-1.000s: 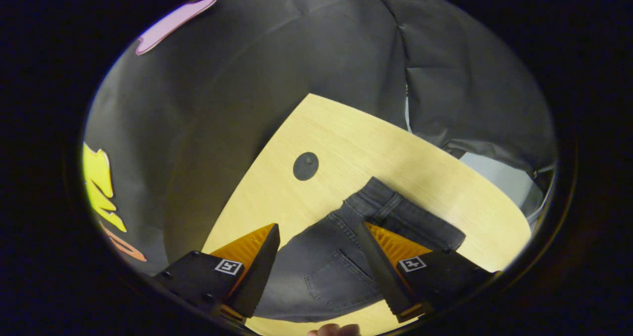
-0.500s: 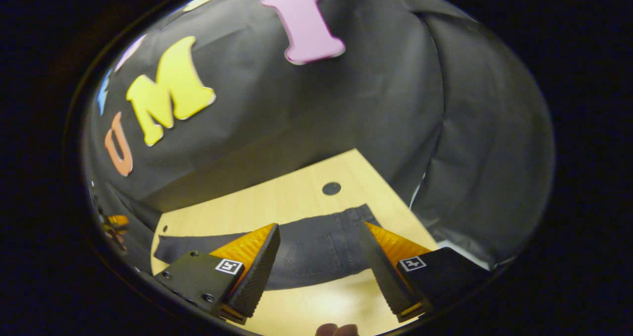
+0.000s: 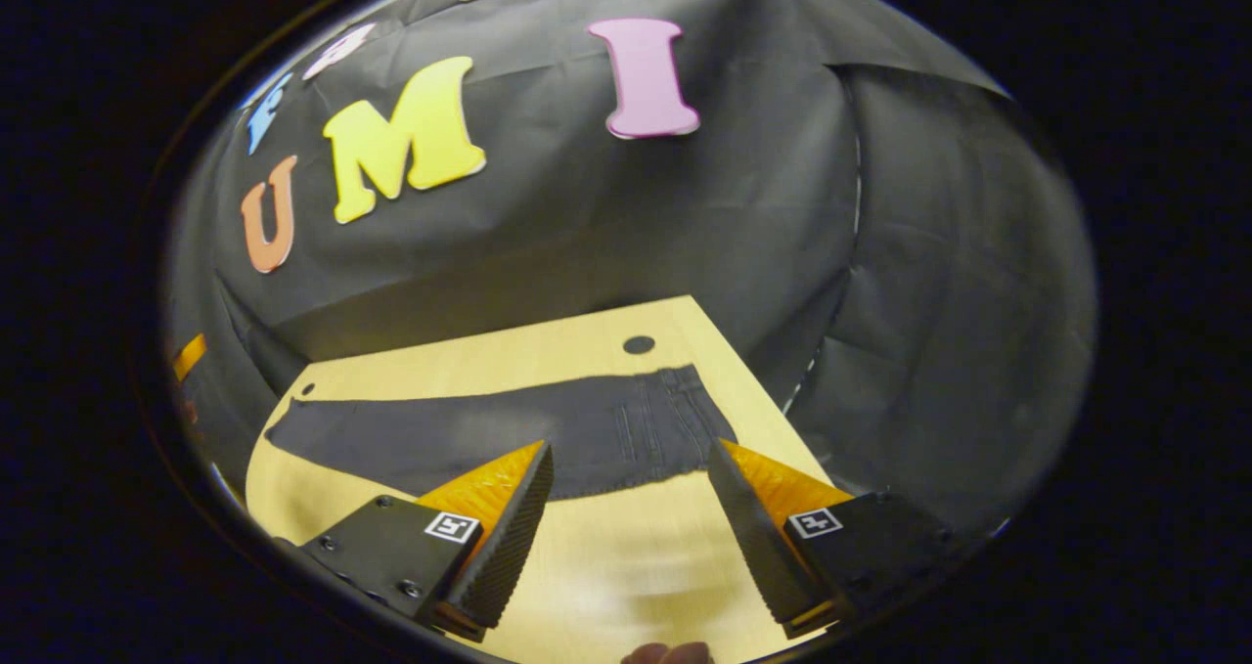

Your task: Grasp the waist and the cuffs of the jeans and fold them to make the two legs overlap; first hold the waist and fold one-third of the jeans toward the cuffs, then hold the cuffs and fold the remaining one-third in the same direction to finish folding.

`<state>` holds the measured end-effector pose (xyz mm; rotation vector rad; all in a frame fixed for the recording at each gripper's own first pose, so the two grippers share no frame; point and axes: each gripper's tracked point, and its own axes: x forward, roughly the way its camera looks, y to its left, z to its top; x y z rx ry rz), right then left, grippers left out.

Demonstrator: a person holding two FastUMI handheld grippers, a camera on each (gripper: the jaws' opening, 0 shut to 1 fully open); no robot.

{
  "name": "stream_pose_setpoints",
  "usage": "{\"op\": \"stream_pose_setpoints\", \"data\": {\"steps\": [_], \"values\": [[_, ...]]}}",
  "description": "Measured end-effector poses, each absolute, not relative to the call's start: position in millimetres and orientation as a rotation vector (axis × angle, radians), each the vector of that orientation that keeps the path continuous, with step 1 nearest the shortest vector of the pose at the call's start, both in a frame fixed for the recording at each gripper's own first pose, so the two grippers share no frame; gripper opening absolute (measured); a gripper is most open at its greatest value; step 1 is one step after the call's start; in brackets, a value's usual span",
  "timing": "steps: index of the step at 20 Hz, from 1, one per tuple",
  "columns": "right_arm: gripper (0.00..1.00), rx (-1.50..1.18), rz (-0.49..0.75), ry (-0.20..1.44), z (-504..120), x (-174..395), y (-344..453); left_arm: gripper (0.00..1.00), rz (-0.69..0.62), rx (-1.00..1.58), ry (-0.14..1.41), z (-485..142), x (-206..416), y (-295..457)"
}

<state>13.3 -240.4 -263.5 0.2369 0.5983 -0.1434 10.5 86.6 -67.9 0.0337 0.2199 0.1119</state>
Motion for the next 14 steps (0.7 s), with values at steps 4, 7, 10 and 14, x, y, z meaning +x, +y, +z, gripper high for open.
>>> {"op": "stream_pose_setpoints", "data": {"steps": [4,7,10,14], "values": [[0.98,0.25,-0.207,0.616,-301.0,29.6,-271.5,0.98,0.126,0.0,0.25,-75.5,-4.6,66.3],[0.98,0.305,-0.233,0.646,-334.7,52.5,-286.9,0.99,0.152,-0.03,0.307,-88.0,-17.5,55.2],[0.98,0.366,-0.257,0.671,-365.3,75.8,-302.1,0.99,0.169,-0.038,0.353,-96.0,-29.4,48.4],[0.98,0.373,-0.27,0.695,-393.4,105.4,-315.9,0.99,0.189,-0.03,0.395,-101.1,-36.3,49.9]]}}
